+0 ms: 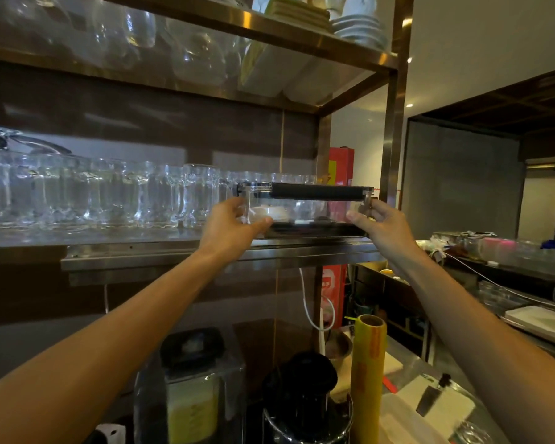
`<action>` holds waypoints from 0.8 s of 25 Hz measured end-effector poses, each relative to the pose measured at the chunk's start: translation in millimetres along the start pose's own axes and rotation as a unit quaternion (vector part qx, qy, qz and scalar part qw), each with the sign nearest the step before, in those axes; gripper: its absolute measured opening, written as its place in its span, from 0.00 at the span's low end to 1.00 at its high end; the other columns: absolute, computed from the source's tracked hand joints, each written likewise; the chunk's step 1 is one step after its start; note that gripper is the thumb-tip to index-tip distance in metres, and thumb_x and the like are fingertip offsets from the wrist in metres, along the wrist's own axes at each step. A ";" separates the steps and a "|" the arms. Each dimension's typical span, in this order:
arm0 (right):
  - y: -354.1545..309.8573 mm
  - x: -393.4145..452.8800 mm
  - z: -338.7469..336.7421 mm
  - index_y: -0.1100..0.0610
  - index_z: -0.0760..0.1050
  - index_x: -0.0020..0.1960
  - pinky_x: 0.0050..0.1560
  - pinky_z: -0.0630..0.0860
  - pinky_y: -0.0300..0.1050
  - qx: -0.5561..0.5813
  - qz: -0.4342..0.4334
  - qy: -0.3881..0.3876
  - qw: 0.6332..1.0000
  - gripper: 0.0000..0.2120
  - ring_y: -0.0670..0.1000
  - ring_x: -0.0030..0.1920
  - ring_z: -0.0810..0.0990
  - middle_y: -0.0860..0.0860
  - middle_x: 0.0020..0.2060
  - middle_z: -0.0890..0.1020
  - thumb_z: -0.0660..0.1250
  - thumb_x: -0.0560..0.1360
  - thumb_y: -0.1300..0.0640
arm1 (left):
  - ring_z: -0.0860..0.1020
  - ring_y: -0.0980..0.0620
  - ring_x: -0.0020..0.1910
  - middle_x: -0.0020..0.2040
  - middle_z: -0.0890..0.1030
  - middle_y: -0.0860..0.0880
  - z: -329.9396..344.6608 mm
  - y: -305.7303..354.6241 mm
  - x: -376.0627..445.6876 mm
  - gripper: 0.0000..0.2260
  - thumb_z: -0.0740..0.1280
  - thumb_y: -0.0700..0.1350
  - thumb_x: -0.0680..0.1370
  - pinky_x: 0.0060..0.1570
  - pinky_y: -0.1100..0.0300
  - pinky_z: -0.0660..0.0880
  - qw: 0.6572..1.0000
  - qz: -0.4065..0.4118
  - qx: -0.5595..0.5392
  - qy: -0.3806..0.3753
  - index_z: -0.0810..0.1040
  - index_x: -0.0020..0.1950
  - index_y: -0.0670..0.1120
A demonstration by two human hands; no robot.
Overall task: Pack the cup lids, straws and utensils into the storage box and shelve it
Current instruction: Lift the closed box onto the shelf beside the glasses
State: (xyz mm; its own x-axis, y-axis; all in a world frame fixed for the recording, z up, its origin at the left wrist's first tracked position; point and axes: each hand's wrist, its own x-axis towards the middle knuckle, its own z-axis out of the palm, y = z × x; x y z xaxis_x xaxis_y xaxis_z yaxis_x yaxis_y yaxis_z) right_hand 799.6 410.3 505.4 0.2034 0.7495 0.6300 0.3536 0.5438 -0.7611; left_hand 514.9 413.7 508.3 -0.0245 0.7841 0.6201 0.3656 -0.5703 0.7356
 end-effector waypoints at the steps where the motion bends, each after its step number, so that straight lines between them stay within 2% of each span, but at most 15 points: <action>1: 2.4 3.7 -0.6 0.46 0.80 0.66 0.72 0.71 0.62 0.003 0.002 -0.006 1.000 0.16 0.50 0.69 0.77 0.46 0.65 0.82 0.73 0.79 0.49 | 0.75 0.45 0.71 0.73 0.76 0.44 2.6 -2.3 4.3 0.36 0.77 0.51 0.75 0.69 0.50 0.74 1.000 0.001 0.011 0.002 0.66 0.78 0.41; 6: 7.8 16.8 -4.0 0.46 0.78 0.67 0.70 0.69 0.56 0.006 0.032 -0.042 0.999 0.15 0.48 0.66 0.75 0.41 0.60 0.81 0.71 0.81 0.54 | 0.80 0.45 0.64 0.71 0.78 0.45 4.4 -6.1 11.5 0.38 0.75 0.60 0.73 0.64 0.43 0.77 0.993 0.028 0.113 0.008 0.69 0.76 0.42; 8: 10.7 19.9 -3.5 0.50 0.76 0.70 0.64 0.71 0.50 -0.002 0.030 -0.046 0.998 0.19 0.47 0.63 0.75 0.42 0.59 0.79 0.71 0.81 0.55 | 0.80 0.45 0.64 0.70 0.79 0.46 4.1 -6.5 11.0 0.37 0.74 0.62 0.74 0.63 0.45 0.78 0.988 0.041 0.150 0.020 0.70 0.76 0.44; 10: 14.2 20.5 0.2 0.55 0.75 0.71 0.59 0.72 0.47 -0.041 0.025 -0.017 0.999 0.20 0.48 0.61 0.76 0.45 0.57 0.79 0.72 0.80 0.54 | 0.80 0.45 0.64 0.69 0.80 0.46 5.7 -6.3 10.7 0.33 0.73 0.60 0.75 0.61 0.47 0.78 0.985 0.050 0.162 0.031 0.72 0.75 0.44; 14: 17.6 19.3 7.1 0.60 0.76 0.68 0.63 0.76 0.51 -0.103 0.033 0.038 0.993 0.21 0.51 0.58 0.78 0.49 0.53 0.78 0.72 0.79 0.50 | 0.80 0.45 0.63 0.67 0.81 0.45 9.4 -4.3 10.5 0.30 0.74 0.56 0.76 0.60 0.49 0.77 0.986 0.047 0.158 0.035 0.74 0.73 0.44; 17: 19.0 22.2 10.0 0.60 0.76 0.69 0.65 0.79 0.57 -0.109 0.039 0.052 0.992 0.22 0.55 0.61 0.81 0.53 0.59 0.82 0.73 0.79 0.52 | 0.80 0.46 0.62 0.68 0.80 0.47 9.1 -4.6 12.1 0.31 0.76 0.55 0.75 0.59 0.48 0.78 0.984 0.042 0.169 0.030 0.73 0.74 0.46; 20: 24.1 23.8 11.5 0.60 0.76 0.69 0.65 0.79 0.58 -0.111 0.037 0.066 0.991 0.22 0.56 0.63 0.81 0.56 0.62 0.83 0.74 0.79 0.53 | 0.80 0.46 0.61 0.68 0.80 0.48 10.8 -4.6 10.8 0.31 0.76 0.57 0.74 0.58 0.47 0.78 0.982 0.043 0.180 0.031 0.73 0.74 0.47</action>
State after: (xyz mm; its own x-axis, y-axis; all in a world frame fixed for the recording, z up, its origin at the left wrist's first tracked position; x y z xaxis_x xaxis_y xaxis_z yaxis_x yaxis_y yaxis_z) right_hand 802.5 445.6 500.2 0.3491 0.7203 0.5994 0.5219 0.3818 -0.7628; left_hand 522.9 427.3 508.7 -0.0307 0.7139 0.6996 0.6736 -0.5024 0.5421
